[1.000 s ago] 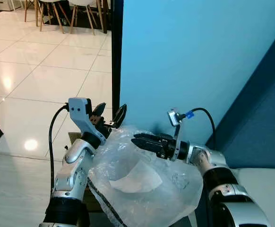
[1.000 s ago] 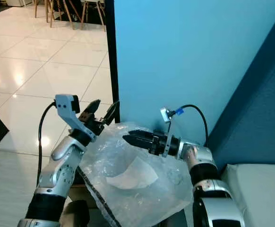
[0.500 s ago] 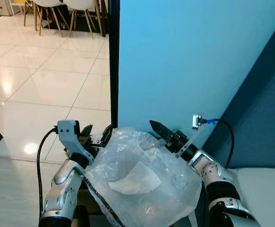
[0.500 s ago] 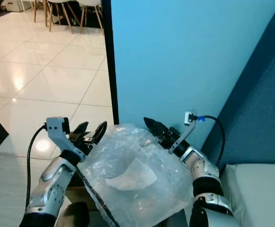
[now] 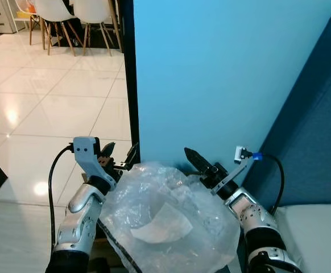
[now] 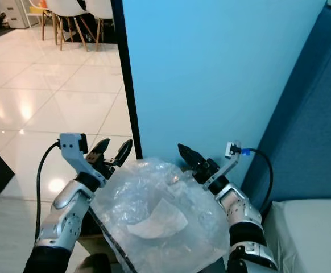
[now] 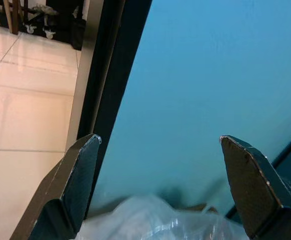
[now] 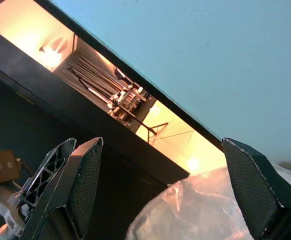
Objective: Clean up the room
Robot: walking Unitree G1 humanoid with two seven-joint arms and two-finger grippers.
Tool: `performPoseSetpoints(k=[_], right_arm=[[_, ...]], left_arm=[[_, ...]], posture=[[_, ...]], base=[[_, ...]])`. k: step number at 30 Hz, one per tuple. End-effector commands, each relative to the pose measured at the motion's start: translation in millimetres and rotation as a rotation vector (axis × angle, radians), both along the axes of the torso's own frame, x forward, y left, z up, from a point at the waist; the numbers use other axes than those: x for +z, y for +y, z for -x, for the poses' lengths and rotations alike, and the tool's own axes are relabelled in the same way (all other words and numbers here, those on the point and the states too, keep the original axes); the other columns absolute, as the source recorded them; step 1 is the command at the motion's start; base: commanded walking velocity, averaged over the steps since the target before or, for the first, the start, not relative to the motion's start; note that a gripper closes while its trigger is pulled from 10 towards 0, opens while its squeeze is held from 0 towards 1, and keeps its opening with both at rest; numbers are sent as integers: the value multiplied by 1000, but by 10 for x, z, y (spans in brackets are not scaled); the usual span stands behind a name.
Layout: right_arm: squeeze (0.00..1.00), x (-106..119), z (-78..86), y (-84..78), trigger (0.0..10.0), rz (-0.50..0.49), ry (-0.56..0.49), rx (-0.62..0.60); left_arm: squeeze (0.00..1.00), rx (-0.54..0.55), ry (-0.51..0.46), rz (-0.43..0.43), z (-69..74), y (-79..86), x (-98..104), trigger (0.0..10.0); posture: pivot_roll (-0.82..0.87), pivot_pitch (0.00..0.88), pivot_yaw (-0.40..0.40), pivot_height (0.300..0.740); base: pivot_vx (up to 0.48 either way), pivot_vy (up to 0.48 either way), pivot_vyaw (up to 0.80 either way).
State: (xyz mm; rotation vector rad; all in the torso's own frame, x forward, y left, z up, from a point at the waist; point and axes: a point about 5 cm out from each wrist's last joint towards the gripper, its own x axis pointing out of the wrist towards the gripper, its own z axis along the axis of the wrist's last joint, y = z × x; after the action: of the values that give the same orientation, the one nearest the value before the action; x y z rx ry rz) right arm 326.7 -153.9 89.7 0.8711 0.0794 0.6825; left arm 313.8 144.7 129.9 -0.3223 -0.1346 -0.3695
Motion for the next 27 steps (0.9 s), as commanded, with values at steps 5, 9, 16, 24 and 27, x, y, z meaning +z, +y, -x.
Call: performPoseSetpoints(k=[5, 9, 16, 24, 27], right_arm=[[0, 34, 17, 53, 10000, 10, -39, 20], [0, 28, 38, 67, 10000, 19, -48, 40], [0, 2, 75, 92, 10000, 76, -58, 83], [0, -79, 128, 90, 10000, 152, -42, 111], [0, -93, 137, 83, 10000, 161, -37, 110]], left_arm=[[0, -10, 16, -7, -33, -72, -31, 10000], [0, 4, 45, -2, -37, -56, -99, 10000], [0, 54, 152, 13, 9, 35, -368, 10000], [0, 169, 317, 74, 224, 244, -810, 10000], [0, 186, 350, 67, 280, 292, -904, 10000]], posture=[[-20, 0, -19, 630], [-24, 0, -22, 640], [-26, 0, -29, 659], [-25, 0, -43, 689], [-25, 0, -45, 699]], base=[[0, 0, 0], [0, 0, 0], [0, 0, 0], [0, 0, 0], [0, 0, 0]])
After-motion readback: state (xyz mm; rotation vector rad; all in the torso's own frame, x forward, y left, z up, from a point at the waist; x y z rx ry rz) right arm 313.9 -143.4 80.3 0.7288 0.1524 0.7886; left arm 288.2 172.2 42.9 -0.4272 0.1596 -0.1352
